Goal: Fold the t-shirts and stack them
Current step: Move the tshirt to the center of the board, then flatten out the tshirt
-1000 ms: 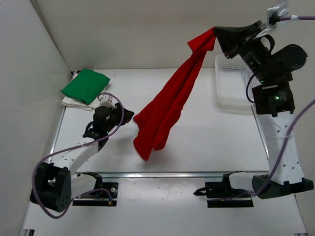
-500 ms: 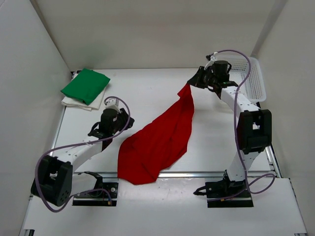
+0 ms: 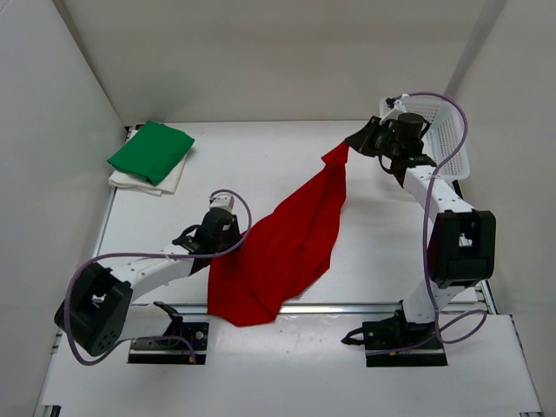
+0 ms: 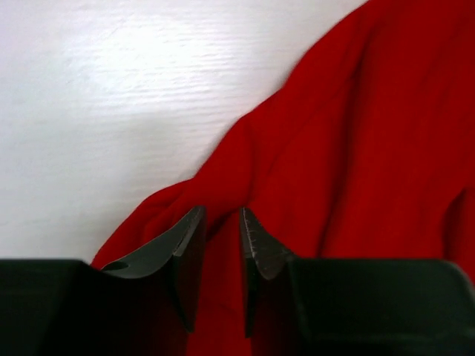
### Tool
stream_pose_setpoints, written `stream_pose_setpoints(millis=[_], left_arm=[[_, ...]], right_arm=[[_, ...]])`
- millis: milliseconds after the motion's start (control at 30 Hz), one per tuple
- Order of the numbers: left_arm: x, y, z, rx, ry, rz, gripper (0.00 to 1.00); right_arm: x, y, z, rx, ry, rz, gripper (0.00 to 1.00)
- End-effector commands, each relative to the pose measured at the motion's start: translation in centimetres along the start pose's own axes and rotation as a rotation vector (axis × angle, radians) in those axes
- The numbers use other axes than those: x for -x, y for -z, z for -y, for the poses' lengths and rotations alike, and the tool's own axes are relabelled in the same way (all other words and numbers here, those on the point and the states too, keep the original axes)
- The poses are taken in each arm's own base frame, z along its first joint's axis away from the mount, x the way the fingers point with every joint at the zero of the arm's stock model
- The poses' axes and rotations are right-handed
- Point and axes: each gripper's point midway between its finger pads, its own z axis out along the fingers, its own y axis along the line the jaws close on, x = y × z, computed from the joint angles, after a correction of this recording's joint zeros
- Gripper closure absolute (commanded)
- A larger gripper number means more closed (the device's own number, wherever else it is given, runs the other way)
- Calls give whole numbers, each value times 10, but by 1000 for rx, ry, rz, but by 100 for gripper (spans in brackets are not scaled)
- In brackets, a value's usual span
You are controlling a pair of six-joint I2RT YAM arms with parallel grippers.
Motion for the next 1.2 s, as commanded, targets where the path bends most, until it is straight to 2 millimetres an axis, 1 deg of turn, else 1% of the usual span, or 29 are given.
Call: stream_pose_setpoints(millis=[0,67,100,167,200,233,267,333,367,400,433,467,600,667,700,733,767,800,833,867,900,933,967,1000,1033,1067,1100,1133,1167], left_arm=[[4,5,-11,7,78,42,65],[-6,1,-11,-4,80,-7,68],[-3,2,-8,-4,75,-8,70],[-13,2,-10,13,57,-36,75],[-17,4,-10,11,59,-48,75],[-15,7,-8,-3,64,-32,73],[-18,8,-9,-4,74,-35,72],[-22,9,-11,-17,91,-44,72],[-22,10,-12,-21,93,-44,72],[-24,11,-12,-29,92,-47,72],[-23,12,-9,-41,88,-40,70],[-24,14,-5,-50,81,-43,68],[-33,9,-8,-34,70,-90,62],[-31,9,-7,-34,69,-83,61],[-34,8,-8,-26,64,-93,60],[-34,8,-9,-24,58,-92,60],[-35,7,-9,-22,62,-102,59],[-38,6,-11,-21,57,-110,60],[-39,6,-5,-42,55,-116,62],[-41,5,-4,-47,56,-126,64],[-38,5,-1,-53,51,-118,70],[-40,6,-1,-55,45,-122,80],[-32,7,5,-72,52,-108,87],[-22,9,9,-79,51,-89,90],[-12,12,10,-75,52,-65,94],[5,17,14,-85,56,-35,97],[28,23,27,-128,57,4,98],[55,29,29,-141,86,59,100],[67,32,27,-153,107,76,100]], right_arm=[[23,11,-12,55,3,88,100],[18,10,-10,50,3,76,100],[18,10,-9,42,0,79,100],[20,11,-9,42,11,81,100],[21,12,-8,42,10,81,100],[22,14,-8,48,9,86,100],[21,14,-9,52,14,87,100],[20,15,-7,54,1,83,100],[22,15,-8,59,8,88,100],[20,13,-12,67,10,83,100],[17,13,-5,56,-1,76,100],[20,14,-5,58,0,82,100],[17,12,-11,72,2,71,100],[16,11,-13,73,2,72,100],[19,12,-9,68,4,77,100],[16,11,-9,68,-2,69,100],[18,12,-13,77,2,73,100],[19,12,-16,84,3,77,100],[19,12,-11,78,-1,77,100],[21,13,-12,75,4,83,100],[18,12,-10,70,-10,75,100],[18,11,-14,83,-6,74,100],[22,13,-12,76,6,84,99],[20,13,-12,76,0,80,100],[23,14,-13,77,3,85,100],[26,14,-11,75,-7,88,100],[28,15,-14,80,-5,88,100],[33,15,-19,87,3,100,100],[37,16,-20,83,0,106,100]])
